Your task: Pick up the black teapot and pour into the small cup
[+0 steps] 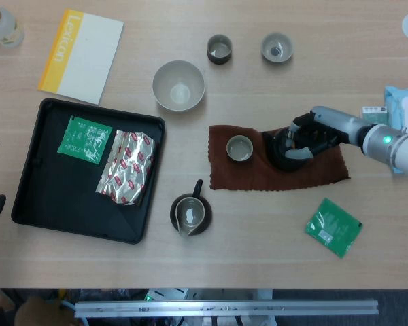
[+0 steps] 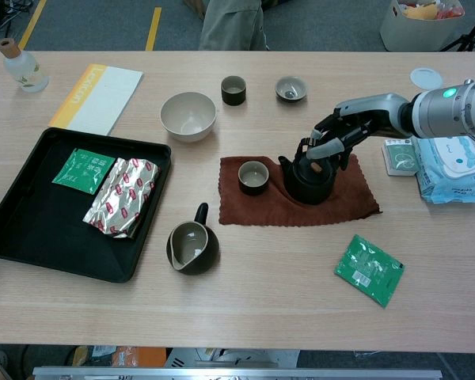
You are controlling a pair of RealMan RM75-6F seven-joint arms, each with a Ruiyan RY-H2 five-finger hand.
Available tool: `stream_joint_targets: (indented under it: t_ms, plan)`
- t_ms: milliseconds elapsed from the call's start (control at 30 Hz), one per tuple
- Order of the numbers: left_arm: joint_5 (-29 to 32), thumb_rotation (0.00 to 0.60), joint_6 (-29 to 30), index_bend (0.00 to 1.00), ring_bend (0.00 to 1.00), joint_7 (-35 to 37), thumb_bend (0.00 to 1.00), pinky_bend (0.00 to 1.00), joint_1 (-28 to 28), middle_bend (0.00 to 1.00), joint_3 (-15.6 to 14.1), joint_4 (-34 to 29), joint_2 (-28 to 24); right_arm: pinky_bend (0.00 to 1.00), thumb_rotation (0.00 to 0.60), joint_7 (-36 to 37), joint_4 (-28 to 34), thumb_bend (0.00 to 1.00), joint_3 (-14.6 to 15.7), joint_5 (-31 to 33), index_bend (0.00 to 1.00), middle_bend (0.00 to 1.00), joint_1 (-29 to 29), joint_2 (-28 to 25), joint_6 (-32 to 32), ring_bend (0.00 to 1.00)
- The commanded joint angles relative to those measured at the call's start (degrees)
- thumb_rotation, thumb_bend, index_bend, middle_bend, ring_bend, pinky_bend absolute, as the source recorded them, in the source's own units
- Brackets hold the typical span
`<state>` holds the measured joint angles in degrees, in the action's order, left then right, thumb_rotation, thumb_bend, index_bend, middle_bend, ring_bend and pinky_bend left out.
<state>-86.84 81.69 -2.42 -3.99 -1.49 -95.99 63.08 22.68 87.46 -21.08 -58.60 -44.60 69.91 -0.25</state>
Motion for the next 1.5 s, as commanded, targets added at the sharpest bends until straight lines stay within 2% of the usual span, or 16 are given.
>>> stream_joint_targets:
  t_ms: [33,300,567,933,1200,1500]
  plan:
    - [0.0,0.6,0.0,0.11,0.16,0.0,0.29,0.17,0.0,0.15,0.0,-0.1,0.0,0.44,0.402,-0.4,-1.0,0.19,-1.7,0.0,0.44,0.55,1.0,0.4,-1.8,0.49]
    - [0.0,0.6,-0.2,0.11,0.16,-0.3,0.29,0.17,-0.1,0.15,-0.1,-0.4,-0.1,0.44,0.401,-1.2,-3.8,0.19,-6.3,3.3,0.48,0.59,2.6,1.4,-8.4,0.54]
    - [0.2,0.6,-0.4,0.11,0.16,-0.4,0.29,0.17,-0.2,0.15,-0.1,-0.8,-0.4,0.44,0.402,-4.1,-6.4,0.19,-9.9,6.2,0.51,0.63,3.7,2.6,-12.2,0.59]
    - [0.1,0.6,-0.4,0.11,0.16,-0.4,0.29,0.17,-0.2,0.15,-0.1,-1.2,-0.7,0.44,0.402,-6.5,-9.1,0.19,-11.2,8.4,0.54,0.72,1.1,1.4,-17.6,0.7]
    - [0.2,0.6,-0.5,0.11,0.16,-0.5,0.29,0.17,-0.2,0.15,-0.2,-1.4,-0.7,0.45,0.403,-7.7,-9.5,0.19,-8.9,6.8,0.54,0.71,-2.7,-0.8,-17.9,0.69]
    - [0.4,0.6,-0.7,0.11,0.16,-0.6,0.29,0.17,-0.2,0.15,-0.3,-1.3,-0.4,0.44,0.403,-6.6,-8.9,0.19,-3.0,5.3,0.54,0.71,-6.2,-0.4,-15.7,0.69]
